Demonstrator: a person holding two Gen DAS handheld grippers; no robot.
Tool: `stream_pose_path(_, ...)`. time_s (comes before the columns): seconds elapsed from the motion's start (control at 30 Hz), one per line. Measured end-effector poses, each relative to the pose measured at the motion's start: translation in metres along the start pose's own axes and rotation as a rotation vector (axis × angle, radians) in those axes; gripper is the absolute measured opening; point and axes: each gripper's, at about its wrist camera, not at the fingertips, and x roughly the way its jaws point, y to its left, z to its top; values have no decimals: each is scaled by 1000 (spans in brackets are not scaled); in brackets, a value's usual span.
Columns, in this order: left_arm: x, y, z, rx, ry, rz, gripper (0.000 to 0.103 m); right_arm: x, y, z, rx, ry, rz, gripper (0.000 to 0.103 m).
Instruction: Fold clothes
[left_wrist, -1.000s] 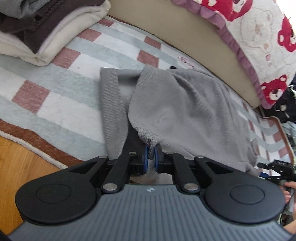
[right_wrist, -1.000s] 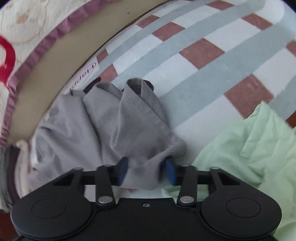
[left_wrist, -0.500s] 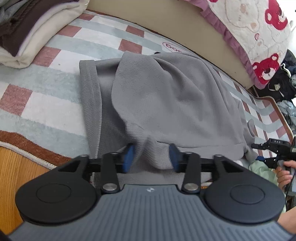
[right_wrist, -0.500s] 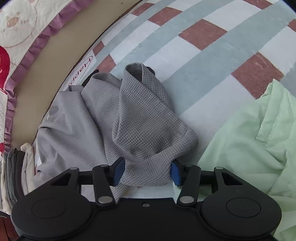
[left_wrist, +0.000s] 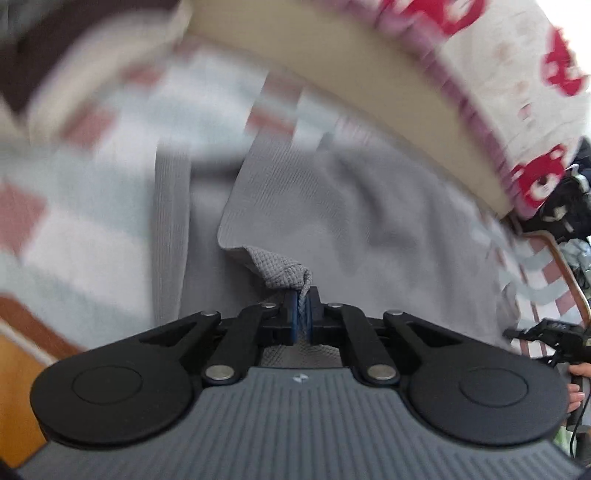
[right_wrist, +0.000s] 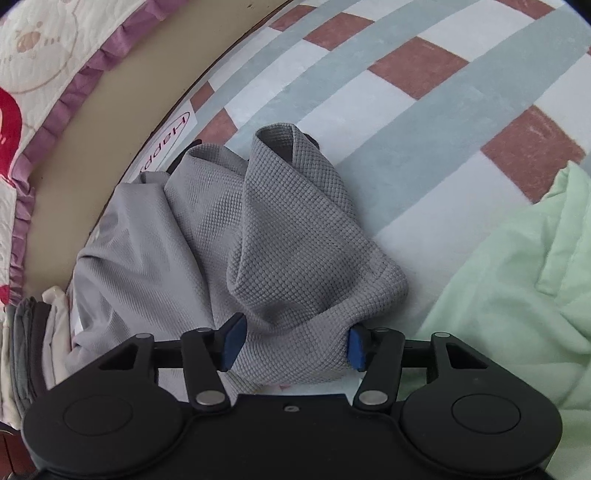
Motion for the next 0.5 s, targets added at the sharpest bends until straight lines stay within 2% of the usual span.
stream_pose_path(0.17, -62, -24, 11, 76, -313, -99, 4, 3, -2, 6, 30, -4, 44, 65)
stream_pose_path(0.2, -72, -28, 12, 88, -354, -117, 4, 4, -3, 8, 32, -2, 50, 65)
stream_pose_path(0.37, -106, -47, 18, 117, -471, -191, 4, 7, -1, 15, 62, 22, 73, 66)
stream_pose_path(0.5, -101, -47, 16, 123, -438, -165, 4, -4, 5, 10, 46, 56, 5, 66)
